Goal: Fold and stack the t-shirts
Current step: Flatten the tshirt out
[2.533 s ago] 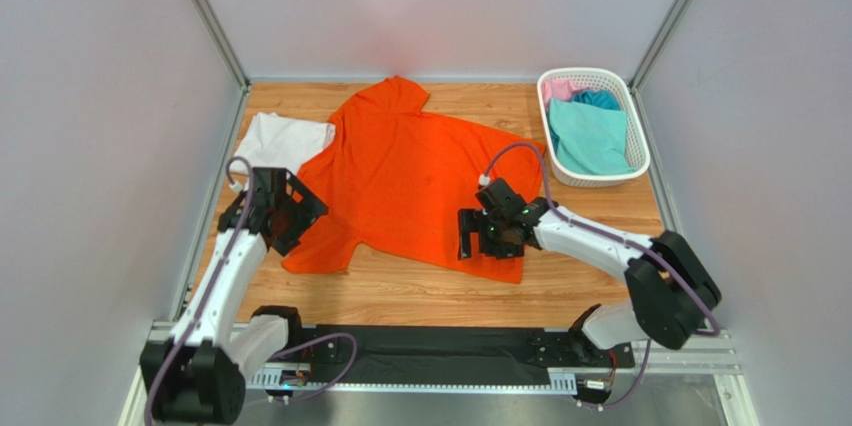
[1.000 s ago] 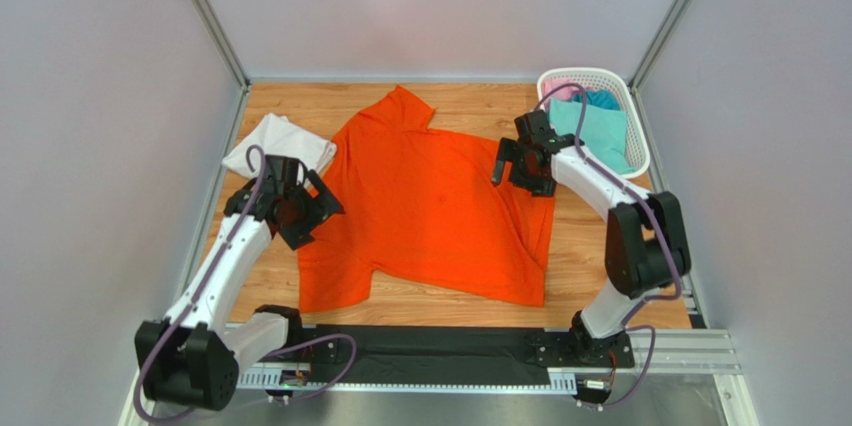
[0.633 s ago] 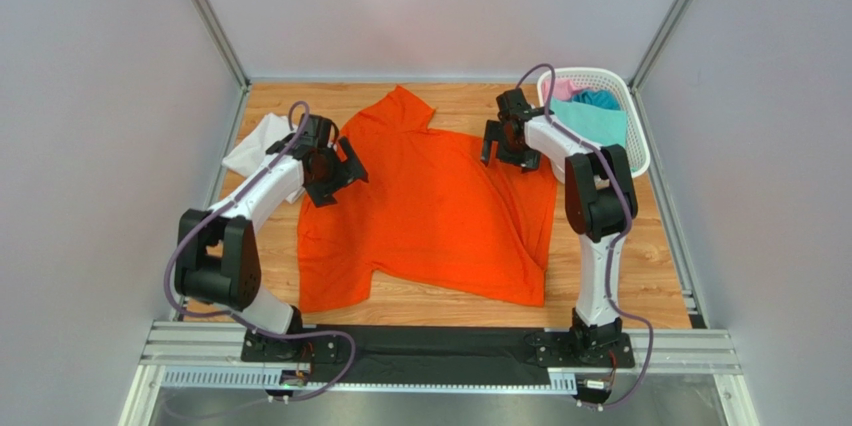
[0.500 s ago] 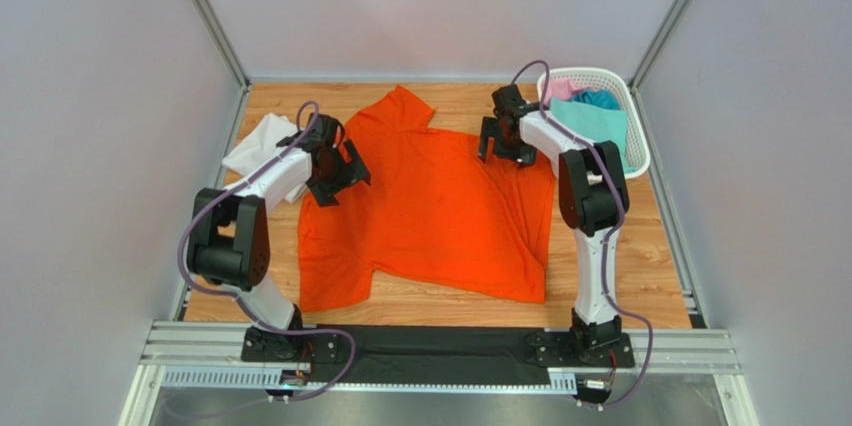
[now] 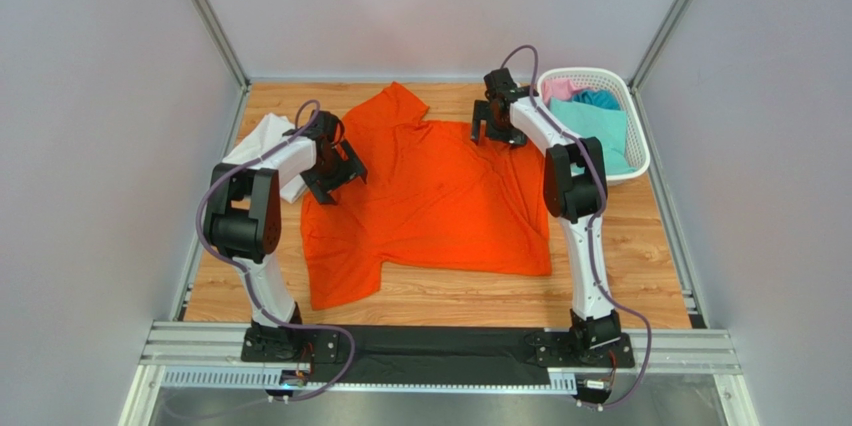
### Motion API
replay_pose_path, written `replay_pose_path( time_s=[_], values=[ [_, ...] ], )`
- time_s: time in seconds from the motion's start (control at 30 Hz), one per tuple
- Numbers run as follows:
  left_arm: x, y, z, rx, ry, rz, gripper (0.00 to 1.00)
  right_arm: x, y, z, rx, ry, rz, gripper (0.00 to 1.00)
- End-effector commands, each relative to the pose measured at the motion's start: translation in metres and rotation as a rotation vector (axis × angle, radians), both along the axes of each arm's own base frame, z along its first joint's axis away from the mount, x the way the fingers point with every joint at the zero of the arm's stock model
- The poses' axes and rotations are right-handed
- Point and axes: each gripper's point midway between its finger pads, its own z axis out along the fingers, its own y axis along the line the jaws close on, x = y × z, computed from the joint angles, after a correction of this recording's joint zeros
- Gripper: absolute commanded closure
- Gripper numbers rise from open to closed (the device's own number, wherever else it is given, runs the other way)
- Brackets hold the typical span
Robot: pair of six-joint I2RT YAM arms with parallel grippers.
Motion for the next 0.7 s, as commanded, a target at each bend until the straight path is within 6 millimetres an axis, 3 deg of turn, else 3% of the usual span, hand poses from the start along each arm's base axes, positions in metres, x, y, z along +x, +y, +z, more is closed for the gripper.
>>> replay_pose_path(
  time_s=[0.0, 0.13, 0.2, 0.27, 0.43, 0.53, 0.6, 0.63, 0.67],
  values=[
    [-0.013, 0.009, -0.008, 0.025, 0.052, 0.058, 0.0, 0.001, -0.002, -0.022, -0.002, 0.054, 0.004, 0.0],
    [-0.039, 0.009, -0.009, 0.007, 0.06, 0.06, 0.0, 0.007, -0.002, -0.007, 0.021, 0.03, 0.013, 0.0],
    [-0.039, 0.005, -0.001, -0.015, 0.025, 0.031, 0.0, 0.01, 0.005, 0.01, 0.045, 0.003, 0.067, 0.0],
    [-0.029, 0.01, 0.019, 0.007, -0.057, 0.01, 0.0, 0.012, 0.007, 0.023, 0.047, -0.022, 0.112, 0.0],
    [-0.008, 0.028, 0.072, 0.111, -0.18, -0.009, 0.0, 0.013, 0.013, 0.086, 0.077, -0.132, 0.166, 0.0],
    [-0.006, 0.035, 0.08, 0.133, -0.186, 0.002, 0.0, -0.001, 0.013, 0.1, 0.079, -0.143, 0.169, 0.0],
    [0.0, 0.043, 0.078, 0.137, -0.194, 0.023, 0.0, -0.01, 0.016, 0.101, 0.088, -0.137, 0.165, 0.0],
    [0.002, 0.045, 0.072, 0.134, -0.178, 0.019, 0.0, -0.018, 0.018, 0.091, 0.09, -0.111, 0.167, 0.0],
    [0.006, 0.047, 0.069, 0.128, -0.175, 0.02, 0.0, -0.023, 0.019, 0.098, 0.098, -0.119, 0.172, 0.0]
  ],
)
